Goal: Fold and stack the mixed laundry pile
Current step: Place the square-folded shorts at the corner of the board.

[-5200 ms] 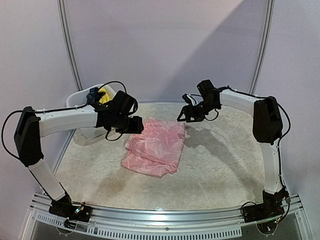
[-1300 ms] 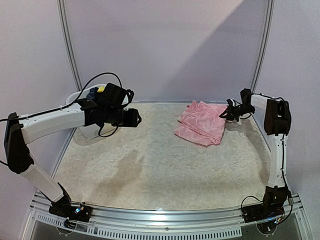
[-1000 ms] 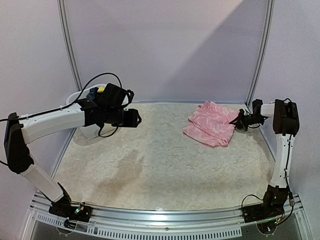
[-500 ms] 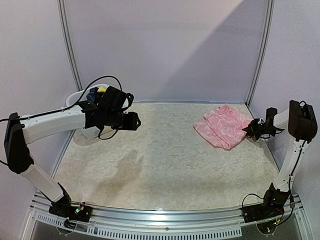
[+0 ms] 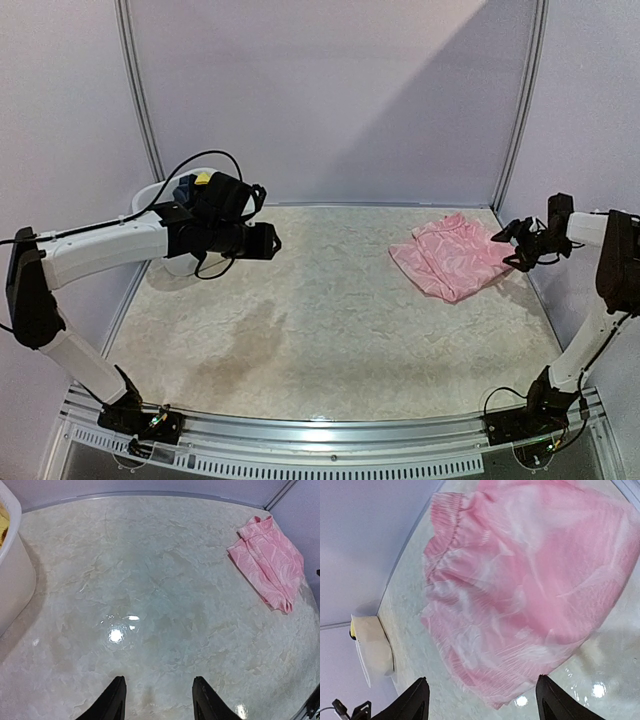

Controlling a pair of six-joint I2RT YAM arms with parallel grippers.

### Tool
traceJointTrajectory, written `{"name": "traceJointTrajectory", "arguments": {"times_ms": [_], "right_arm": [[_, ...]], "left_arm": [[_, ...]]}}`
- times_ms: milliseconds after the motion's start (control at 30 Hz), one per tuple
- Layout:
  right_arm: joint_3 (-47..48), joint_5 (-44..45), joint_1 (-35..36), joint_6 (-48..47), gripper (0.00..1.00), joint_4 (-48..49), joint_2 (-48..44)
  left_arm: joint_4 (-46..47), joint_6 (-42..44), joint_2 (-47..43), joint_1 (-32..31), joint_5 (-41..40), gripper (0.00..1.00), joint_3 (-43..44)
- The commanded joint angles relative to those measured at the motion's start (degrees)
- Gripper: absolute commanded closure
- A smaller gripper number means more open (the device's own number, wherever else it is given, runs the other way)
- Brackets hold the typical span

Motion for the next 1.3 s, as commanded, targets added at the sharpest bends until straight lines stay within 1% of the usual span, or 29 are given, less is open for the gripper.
{"name": "traceJointTrajectory", "arguments": {"times_ms": [0,67,100,133,167,200,233,333,433,600,833,967,1067,1133,1267], "right_arm": [[9.4,3.5,6.7,-20.8,0.25,-18.9,-5.4],[14.3,7.6,12.3,-29.2,0.24,-25.2,-3.4],[16.3,9.9,14.7,-34.7,0.22,-27.2,-1.1],[18.2,12.2,16.5,-37.6,0.2,-28.6,0.4],[20.6,14.0,18.3,-40.5,0.15,-29.7,2.4],[22.1,15.1,19.3,-42.5,0.08,-29.8,3.9],[24.0,16.4,19.9,-43.5,0.02,-30.2,6.4],[29.3,21.0,22.5,-47.3,0.01,-31.4,12.5],[32.9,26.9,26.8,-50.7,0.01,-32.7,16.8],[32.7,37.8,32.6,-52.1,0.01,-28.8,19.7],[32.2,39.7,37.0,-52.0,0.01,-27.3,21.1],[30.0,48.6,40.9,-54.1,0.01,-23.5,21.7],[30.8,53.8,41.9,-55.0,0.01,-22.2,23.4],[32.2,53.9,42.0,-54.3,0.01,-22.3,24.6],[34.3,51.0,42.4,-53.0,0.01,-23.5,26.8]], "left_arm": [[1.1,-0.1,-1.5,0.0,0.8,0.54,-1.3],[1.5,0.0,-1.1,0.0,1.1,0.54,-1.3],[1.5,0.0,-0.8,-0.1,1.3,0.54,-1.1],[1.5,-0.1,-0.6,-0.2,1.5,0.54,-1.0],[1.5,-0.1,-0.6,-0.3,1.6,0.54,-0.9],[1.5,-0.2,-0.7,-0.5,1.7,0.54,-0.8],[1.4,-0.2,-0.8,-0.7,1.6,0.54,-0.9],[0.9,-0.2,-1.7,-1.3,0.9,0.53,-1.2],[0.4,-0.2,-2.7,-1.4,0.2,0.53,-2.0],[0.2,-0.2,-3.7,-1.5,-0.6,0.53,-3.1],[0.7,-0.5,-2.2,-1.5,0.6,0.53,-3.3],[0.9,-0.6,-1.6,-1.5,1.1,0.53,-3.0],[0.8,-0.5,-1.7,-1.6,1.2,0.53,-3.1],[0.8,-0.6,-1.7,-1.5,1.2,0.53,-3.2],[0.7,-0.6,-1.9,-1.6,1.0,0.53,-3.7]]}}
